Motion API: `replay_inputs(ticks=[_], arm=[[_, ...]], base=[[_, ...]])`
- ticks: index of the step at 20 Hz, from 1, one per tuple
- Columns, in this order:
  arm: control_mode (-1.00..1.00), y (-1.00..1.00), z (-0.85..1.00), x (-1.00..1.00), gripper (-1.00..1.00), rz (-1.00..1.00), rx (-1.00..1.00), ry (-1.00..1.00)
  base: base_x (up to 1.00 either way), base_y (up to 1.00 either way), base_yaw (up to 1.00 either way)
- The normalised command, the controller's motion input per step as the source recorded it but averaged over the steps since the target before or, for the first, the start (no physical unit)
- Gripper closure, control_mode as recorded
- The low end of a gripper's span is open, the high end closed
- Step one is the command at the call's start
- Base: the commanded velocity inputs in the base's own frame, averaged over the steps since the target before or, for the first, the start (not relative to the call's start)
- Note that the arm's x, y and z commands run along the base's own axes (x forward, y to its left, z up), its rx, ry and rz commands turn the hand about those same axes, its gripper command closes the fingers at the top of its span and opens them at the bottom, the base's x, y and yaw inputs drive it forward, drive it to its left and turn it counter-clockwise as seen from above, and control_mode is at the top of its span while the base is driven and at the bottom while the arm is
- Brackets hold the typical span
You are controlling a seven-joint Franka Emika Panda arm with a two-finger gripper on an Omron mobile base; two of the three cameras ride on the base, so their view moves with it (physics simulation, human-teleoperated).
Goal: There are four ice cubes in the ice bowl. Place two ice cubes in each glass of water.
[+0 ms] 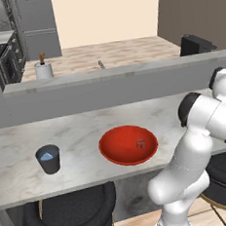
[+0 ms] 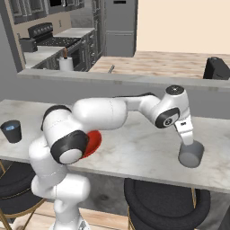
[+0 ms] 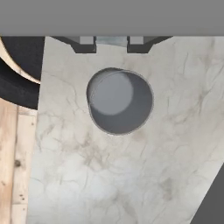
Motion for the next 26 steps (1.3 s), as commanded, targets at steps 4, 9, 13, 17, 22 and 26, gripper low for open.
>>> replay_inputs(ticks=[4,9,13,17,22,26], arm=[[-1.00,-0.31,-0.59,0.22,1.00,0.00,0.00,0.00],[-1.00,-0.34,-0.33,0.18,1.00,0.00,0.01,0.03],[-1.00,-0.37,0.00,0.22,1.00,0.02,0.06,0.12],[-1.00,-0.23,0.00,0.19,1.00,0.03,0.05,0.15],[-1.00,0.17,-0.15,0.26,1.00,-0.01,0.00,0.15],[-1.00,0.36,-0.23,0.21,1.00,-0.03,0.00,0.08]], base=[[0.00,0.00,0.00],[0.00,0.00,0.00],[0.00,0.00,0.00],[0.00,0.00,0.00],[0.00,0.00,0.00],[0.00,0.00,0.00]])
